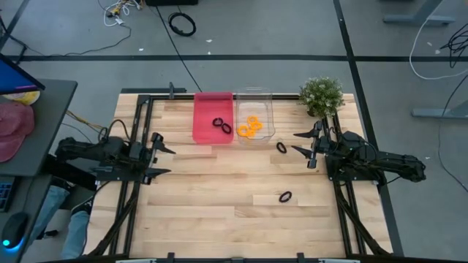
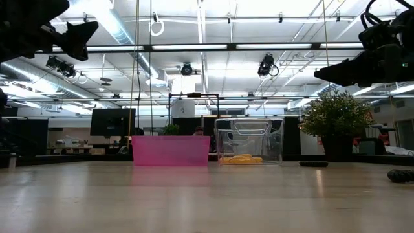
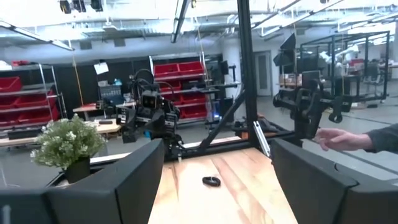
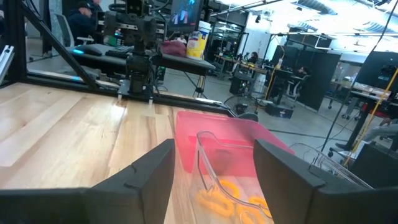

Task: Sort spring keychains
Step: Put the black spring keychain into the red bin

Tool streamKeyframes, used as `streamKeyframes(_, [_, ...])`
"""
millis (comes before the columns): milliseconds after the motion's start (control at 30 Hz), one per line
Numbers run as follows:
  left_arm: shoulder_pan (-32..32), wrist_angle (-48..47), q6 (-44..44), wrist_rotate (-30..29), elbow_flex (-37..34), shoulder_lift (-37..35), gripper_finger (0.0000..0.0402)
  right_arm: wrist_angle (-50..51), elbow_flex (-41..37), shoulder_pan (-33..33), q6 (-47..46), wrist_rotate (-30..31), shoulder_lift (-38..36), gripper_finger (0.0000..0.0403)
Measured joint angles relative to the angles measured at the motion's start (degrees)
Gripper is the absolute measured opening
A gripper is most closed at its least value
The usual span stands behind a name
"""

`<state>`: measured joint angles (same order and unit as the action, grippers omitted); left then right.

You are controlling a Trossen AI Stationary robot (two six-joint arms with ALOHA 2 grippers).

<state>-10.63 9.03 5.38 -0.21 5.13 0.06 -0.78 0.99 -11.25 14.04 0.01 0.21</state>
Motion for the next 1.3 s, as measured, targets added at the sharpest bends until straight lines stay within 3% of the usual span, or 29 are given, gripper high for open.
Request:
streamKeyframes(700, [0.2, -1.3, 5.3, -4.3, -4.6, 0.2, 0.0298, 0.0, 0.0, 0.0, 0.0, 0.0, 0.0, 0.0221])
streamKeyframes(967, [0.2, -6.7, 5.0, -4.8, -4.6, 0.3, 0.0298, 0.0, 0.0, 0.0, 0.0, 0.0, 0.0, 0.0221])
streamKeyframes(1300, [0.2, -6.8, 3.8, -5.8, -4.6, 1.0, 0.0298, 0.0, 0.0, 0.0, 0.0, 0.0, 0.0, 0.0221])
